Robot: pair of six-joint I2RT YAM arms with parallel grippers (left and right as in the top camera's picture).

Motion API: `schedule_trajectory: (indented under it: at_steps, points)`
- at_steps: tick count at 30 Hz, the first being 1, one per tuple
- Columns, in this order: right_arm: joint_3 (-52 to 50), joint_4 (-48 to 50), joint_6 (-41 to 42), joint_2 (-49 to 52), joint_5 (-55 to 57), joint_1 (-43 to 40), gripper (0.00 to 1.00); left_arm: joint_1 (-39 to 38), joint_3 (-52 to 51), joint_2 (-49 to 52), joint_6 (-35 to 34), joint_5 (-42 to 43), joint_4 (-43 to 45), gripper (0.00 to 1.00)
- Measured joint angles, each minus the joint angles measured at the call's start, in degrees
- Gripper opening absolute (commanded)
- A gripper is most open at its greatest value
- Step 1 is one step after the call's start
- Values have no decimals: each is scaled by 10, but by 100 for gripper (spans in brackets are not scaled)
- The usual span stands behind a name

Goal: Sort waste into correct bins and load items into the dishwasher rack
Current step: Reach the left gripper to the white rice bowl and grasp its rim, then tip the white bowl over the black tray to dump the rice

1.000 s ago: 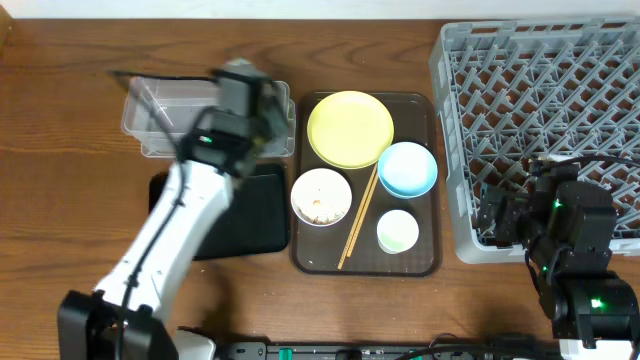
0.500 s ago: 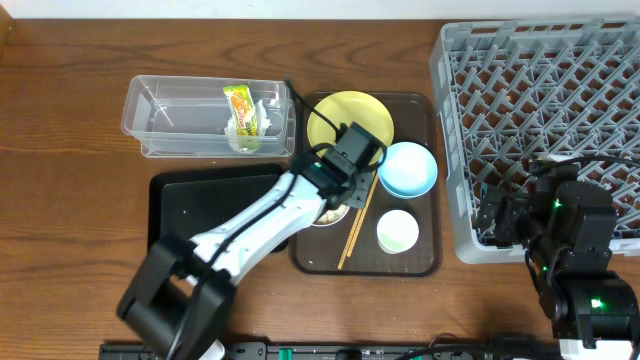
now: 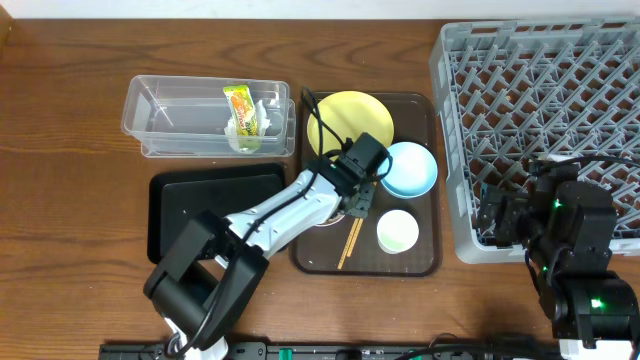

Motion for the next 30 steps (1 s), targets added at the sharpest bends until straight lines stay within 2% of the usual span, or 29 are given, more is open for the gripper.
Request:
schedule_trajectory:
  at_steps: [2,5,13,19,25,30]
  points:
    - [0,0,0,0,0,0,99,-7,0,2,0,2,0,19]
    - [0,0,0,0,0,0,99,-14,0,2,-2,5,0,6]
    - [0,0,0,0,0,0,99,-17,0,-9,3,-7,-16,6]
    - [0,0,0,0,0,0,99,-3,0,-78,9,0,-59,6]
    - [0,0,0,0,0,0,99,80,0,-193,16,20,-112,6]
    - [0,0,0,0,0,0,99,209,0,-229,48,126,-156,6]
